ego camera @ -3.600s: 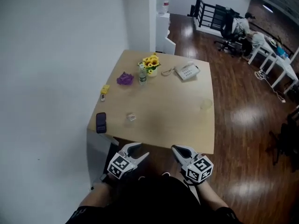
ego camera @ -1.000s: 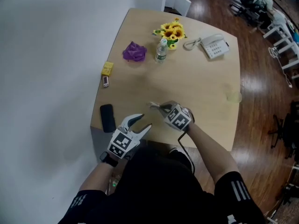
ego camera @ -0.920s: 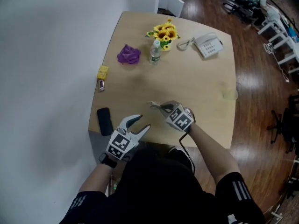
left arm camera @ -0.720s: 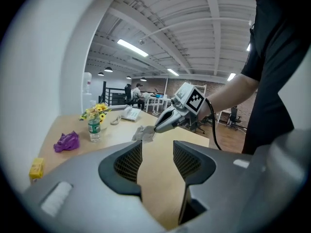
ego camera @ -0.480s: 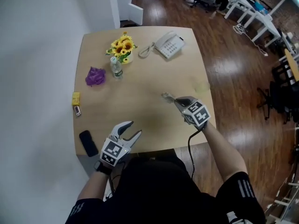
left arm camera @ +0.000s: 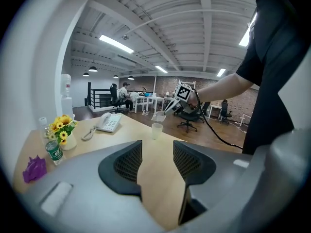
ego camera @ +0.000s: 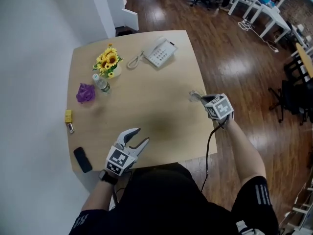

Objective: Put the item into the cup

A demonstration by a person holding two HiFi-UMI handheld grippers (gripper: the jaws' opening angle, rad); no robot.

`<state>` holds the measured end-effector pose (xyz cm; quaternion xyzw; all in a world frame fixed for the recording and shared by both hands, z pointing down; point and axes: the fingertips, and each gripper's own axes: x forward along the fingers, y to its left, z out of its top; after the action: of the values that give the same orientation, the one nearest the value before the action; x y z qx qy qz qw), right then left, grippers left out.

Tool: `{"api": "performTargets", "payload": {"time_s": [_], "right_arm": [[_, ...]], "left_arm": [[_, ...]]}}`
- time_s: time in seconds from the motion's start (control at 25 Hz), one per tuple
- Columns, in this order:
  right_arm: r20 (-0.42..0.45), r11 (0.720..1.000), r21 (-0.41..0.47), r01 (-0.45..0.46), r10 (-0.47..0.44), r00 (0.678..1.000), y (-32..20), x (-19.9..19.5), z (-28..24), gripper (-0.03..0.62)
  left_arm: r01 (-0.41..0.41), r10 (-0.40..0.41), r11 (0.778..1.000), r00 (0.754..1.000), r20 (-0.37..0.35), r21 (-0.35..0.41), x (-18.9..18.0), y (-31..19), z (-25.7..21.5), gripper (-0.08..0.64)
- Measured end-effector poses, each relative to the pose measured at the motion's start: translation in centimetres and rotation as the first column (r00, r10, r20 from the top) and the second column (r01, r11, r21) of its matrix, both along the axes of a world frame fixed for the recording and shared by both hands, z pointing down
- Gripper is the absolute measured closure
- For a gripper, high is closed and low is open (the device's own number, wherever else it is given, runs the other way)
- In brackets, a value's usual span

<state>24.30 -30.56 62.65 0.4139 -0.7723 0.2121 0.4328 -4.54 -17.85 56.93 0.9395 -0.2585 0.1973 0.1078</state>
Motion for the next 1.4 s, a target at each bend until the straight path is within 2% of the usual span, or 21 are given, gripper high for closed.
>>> {"api": "performTargets", "payload": {"time_s": [0.16,0.32,0.52,0.72,0.84,1.16,1.4], "right_arm": [[-0.047,0.998,-0.068,0.005,-0.009,0.999,-1.5,3.8,2.7,0.580],[-0.101,0.989,-0.140,0.039,-0.054,0.993,-2.6,6.0,5.3,0.580],[-0.109,0.974,-0.193,0.117,-0.140,0.984,-3.5,5.8,7.1,0.580],[-0.154,0.944,-0.257,0.208,-0.252,0.955,-3.6,4.9,8.4,0.580],[-0.154,0.929,-0.292,0.228,-0.281,0.947,-3.4,4.5,9.6,0.580],[-0.111,0.916,-0.315,0.248,-0.295,0.949,-3.3,4.0,11.2,0.567],[-0.099,0.932,-0.266,0.246,-0.280,0.955,-3.7,4.4,10.5,0.500]], "left_arm": [[0.015,-0.015,1.000,1.000,0.014,-0.005,3.0,-0.6,0.0,0.365],[0.043,-0.042,0.999,0.999,0.029,-0.016,4.9,-1.0,0.2,0.365],[0.077,-0.076,0.997,0.996,0.052,-0.026,6.2,-1.3,0.6,0.365],[0.097,-0.095,0.995,0.993,0.065,-0.028,7.1,-1.5,0.7,0.365],[0.105,-0.103,0.994,0.992,0.068,-0.031,7.3,-1.6,0.8,0.365],[0.123,-0.120,0.992,0.990,0.076,-0.035,7.5,-1.5,1.1,0.365],[0.137,-0.134,0.990,0.988,0.076,-0.034,7.7,-1.2,1.0,0.365]]}}
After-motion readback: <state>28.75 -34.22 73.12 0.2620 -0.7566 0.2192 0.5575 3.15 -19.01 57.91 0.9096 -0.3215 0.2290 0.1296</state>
